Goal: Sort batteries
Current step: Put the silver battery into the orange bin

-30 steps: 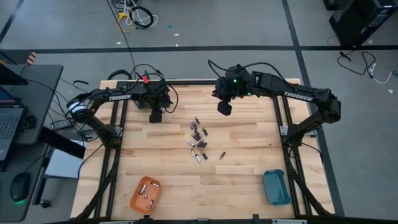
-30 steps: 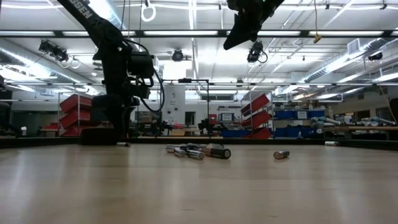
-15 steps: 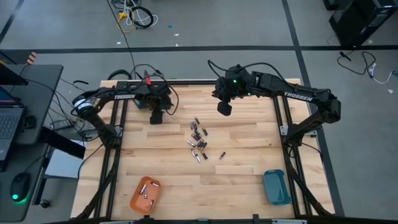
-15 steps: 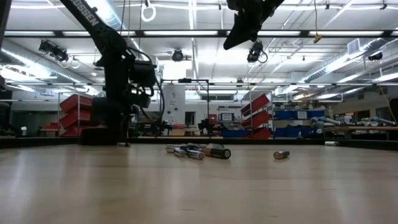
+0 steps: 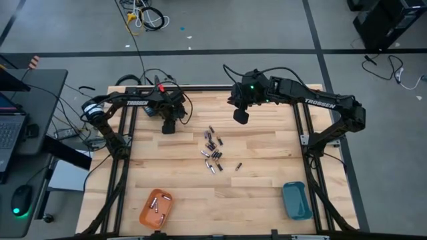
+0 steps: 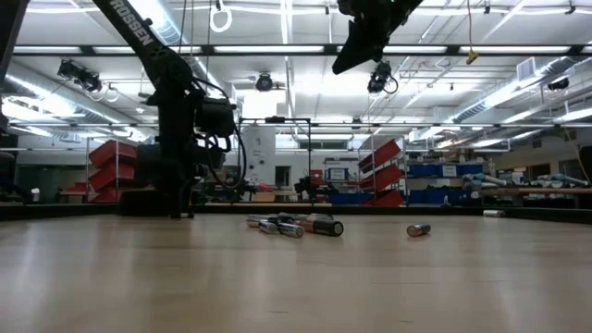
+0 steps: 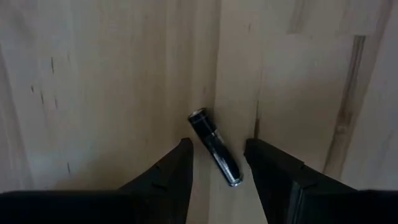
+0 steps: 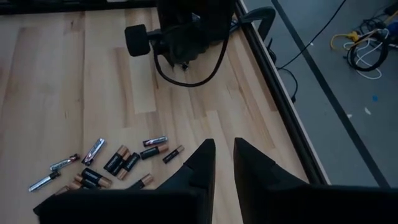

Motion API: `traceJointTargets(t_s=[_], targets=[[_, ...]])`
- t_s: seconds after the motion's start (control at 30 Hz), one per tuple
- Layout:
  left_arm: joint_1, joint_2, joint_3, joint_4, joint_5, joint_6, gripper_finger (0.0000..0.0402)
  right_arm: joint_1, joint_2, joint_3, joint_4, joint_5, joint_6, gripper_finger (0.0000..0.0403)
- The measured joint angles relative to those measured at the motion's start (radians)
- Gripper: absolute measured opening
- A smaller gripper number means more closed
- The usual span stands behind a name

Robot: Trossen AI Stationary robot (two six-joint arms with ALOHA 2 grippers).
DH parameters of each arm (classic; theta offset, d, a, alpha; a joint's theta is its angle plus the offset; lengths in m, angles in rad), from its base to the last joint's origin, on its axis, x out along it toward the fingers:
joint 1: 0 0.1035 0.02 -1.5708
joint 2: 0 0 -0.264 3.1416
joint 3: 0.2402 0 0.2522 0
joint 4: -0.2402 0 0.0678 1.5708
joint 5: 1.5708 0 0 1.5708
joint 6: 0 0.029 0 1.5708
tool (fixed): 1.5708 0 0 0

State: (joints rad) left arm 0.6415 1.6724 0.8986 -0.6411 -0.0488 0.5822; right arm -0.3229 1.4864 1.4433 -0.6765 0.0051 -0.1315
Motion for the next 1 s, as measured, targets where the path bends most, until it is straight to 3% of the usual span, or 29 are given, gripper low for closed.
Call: traceJointTargets(t_s=[0.13,0.43,0.77,1.0], targets=[[0.0,0.001,0.0,-0.005,-0.007,-0.034,0.0129,0.0,0.0,0.0,0.0,0.0,-0.001,0.0048],[0.0,0.001,0.0,-0.004,-0.019,-0.071,0.0016,0.0,0.0,0.0,0.002,0.0,-0.002,0.0047],[0.0,0.0,0.0,-0.009,-0.021,-0.084,0.0007,0.0,0.0,0.0,0.002,0.0,-0.001,0.0046],[0.0,0.006,0.059,-0.103,-0.026,-0.083,0.0004,0.0,0.0,0.0,0.002,0.0,-0.001,0.0046]])
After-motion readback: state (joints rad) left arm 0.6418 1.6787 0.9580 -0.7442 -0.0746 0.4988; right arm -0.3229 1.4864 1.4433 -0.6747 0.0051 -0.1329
